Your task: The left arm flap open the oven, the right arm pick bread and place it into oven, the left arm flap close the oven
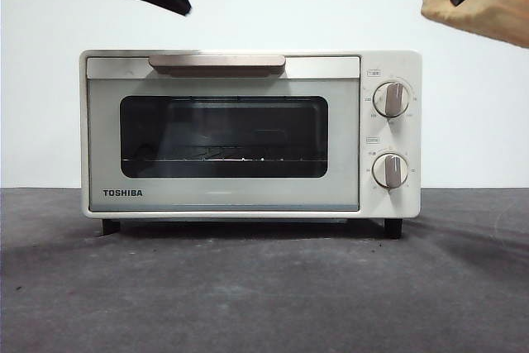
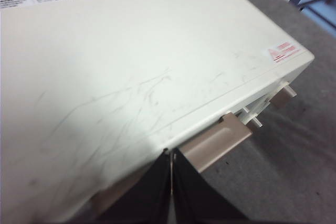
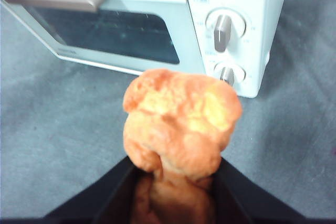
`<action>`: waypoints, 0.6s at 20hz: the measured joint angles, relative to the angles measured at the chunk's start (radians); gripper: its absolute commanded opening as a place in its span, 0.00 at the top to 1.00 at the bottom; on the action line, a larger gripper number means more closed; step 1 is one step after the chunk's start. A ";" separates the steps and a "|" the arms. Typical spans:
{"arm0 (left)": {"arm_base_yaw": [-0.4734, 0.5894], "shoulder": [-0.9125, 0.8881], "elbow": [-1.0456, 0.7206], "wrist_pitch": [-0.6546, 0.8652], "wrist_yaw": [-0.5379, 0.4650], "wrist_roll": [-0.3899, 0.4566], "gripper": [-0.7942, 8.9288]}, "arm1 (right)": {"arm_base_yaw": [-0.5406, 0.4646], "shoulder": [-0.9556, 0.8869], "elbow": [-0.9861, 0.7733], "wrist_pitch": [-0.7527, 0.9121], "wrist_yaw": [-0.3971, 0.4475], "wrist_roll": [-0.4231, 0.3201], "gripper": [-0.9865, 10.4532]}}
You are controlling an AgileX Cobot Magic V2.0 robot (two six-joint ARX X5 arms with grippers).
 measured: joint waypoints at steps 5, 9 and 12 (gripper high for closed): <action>-0.048 0.078 0.012 0.003 -0.053 0.052 0.91 | 0.001 -0.014 0.000 -0.020 0.003 0.000 0.77; -0.071 0.112 0.012 0.018 -0.102 0.073 0.91 | 0.001 -0.014 0.000 -0.022 0.003 -0.001 0.77; -0.076 0.123 0.014 0.024 -0.104 0.093 0.91 | 0.001 -0.014 0.000 -0.027 0.003 -0.001 0.77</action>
